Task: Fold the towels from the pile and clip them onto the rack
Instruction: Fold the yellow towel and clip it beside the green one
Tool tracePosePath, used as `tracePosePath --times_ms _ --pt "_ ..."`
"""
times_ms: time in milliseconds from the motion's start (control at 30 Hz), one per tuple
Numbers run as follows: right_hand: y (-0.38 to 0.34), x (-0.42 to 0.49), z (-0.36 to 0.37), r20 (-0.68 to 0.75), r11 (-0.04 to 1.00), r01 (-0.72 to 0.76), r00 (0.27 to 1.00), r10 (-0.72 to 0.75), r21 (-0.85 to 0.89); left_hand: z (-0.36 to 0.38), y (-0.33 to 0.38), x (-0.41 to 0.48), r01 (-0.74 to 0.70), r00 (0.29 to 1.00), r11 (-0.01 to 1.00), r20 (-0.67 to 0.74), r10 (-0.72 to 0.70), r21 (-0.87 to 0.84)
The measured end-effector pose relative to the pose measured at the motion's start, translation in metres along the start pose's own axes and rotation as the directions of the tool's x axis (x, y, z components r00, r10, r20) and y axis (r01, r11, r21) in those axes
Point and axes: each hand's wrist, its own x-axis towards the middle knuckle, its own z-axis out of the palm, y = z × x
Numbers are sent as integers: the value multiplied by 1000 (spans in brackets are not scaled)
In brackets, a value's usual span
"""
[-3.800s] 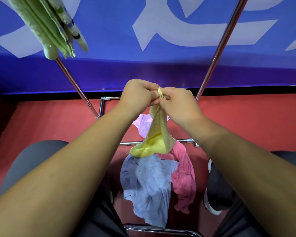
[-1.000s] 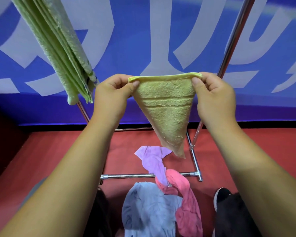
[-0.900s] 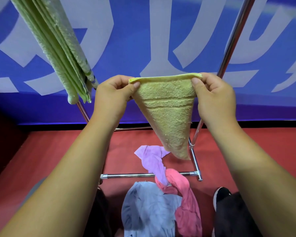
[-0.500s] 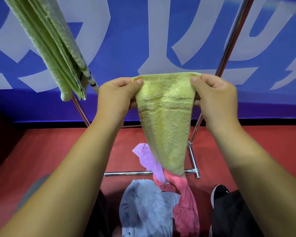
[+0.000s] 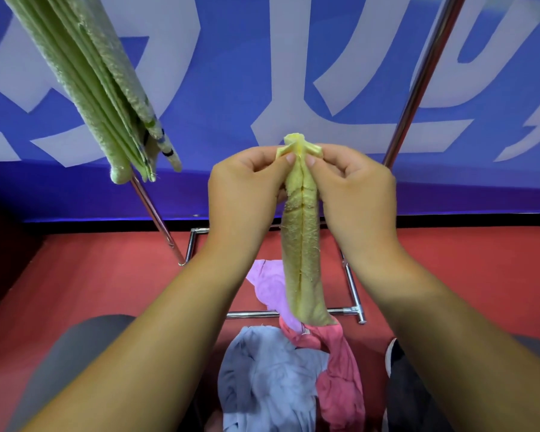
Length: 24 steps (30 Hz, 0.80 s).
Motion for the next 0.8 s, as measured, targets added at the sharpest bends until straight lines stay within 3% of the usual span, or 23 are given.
tracePosePath --times_ms 367,667,800 --pt "4 -7 3 46 997 50 998 -47 -65 5 -4 -4 -28 993 991 121 12 130" --pt "8 -6 3 150 992 -11 989 -9 128 0 -5 3 -131 991 967 13 131 219" --pt "8 1 -1 117 995 2 993 -13 97 -3 -10 13 -140 990 947 29 138 288"
